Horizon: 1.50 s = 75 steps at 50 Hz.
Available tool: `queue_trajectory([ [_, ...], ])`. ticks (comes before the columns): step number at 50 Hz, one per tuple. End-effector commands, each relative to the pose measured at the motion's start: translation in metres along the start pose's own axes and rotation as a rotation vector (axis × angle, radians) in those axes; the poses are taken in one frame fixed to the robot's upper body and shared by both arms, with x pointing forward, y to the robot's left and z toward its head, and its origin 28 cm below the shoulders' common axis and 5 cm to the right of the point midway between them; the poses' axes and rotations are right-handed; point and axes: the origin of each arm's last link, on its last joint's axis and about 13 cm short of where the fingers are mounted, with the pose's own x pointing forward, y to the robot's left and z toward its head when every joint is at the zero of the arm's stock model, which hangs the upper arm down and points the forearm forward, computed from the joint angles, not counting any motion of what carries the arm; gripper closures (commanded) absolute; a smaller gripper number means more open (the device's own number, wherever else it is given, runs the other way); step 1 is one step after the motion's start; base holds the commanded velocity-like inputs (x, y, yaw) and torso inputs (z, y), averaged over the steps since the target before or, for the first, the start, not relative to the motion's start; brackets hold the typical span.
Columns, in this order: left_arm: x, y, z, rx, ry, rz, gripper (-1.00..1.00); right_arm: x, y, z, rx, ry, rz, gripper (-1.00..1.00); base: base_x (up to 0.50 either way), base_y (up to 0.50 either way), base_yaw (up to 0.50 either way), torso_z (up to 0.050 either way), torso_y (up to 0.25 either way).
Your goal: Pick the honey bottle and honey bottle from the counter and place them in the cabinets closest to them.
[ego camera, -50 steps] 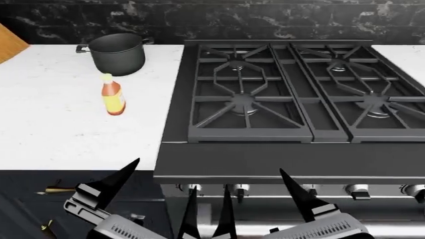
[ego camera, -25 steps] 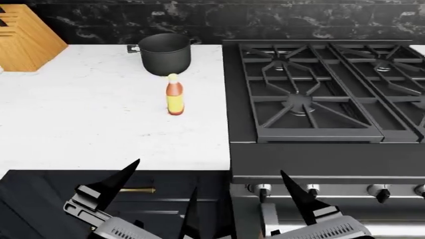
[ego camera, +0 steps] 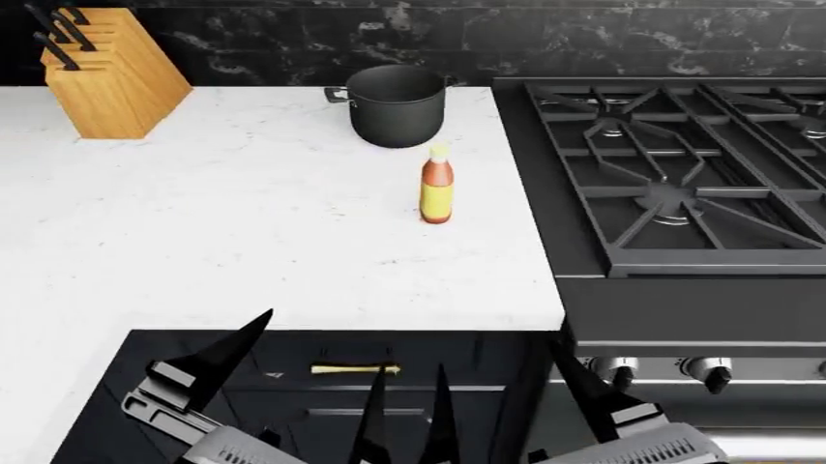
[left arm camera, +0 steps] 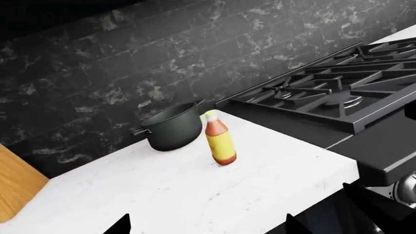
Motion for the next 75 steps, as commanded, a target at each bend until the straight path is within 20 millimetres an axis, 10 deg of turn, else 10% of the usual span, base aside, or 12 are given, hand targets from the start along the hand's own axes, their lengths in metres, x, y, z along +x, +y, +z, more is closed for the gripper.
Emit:
queue_trajectory([
  [1,-0.0002,-0.0009,0.0008,0.002,-0.001,-0.001,-1.0,-0.0014,-0.001,0.0005,0.018,0.001,0.007,-1.0,0.0,0.0,0.0,0.0,0.0],
  [75,0.0007,-0.0004,-0.0017,-0.002,0.002,0.0,-1.0,-0.0016,0.0008,0.0007,0.048,0.016,0.045,-1.0,0.22,0.09,0.0,0.0,0.0],
])
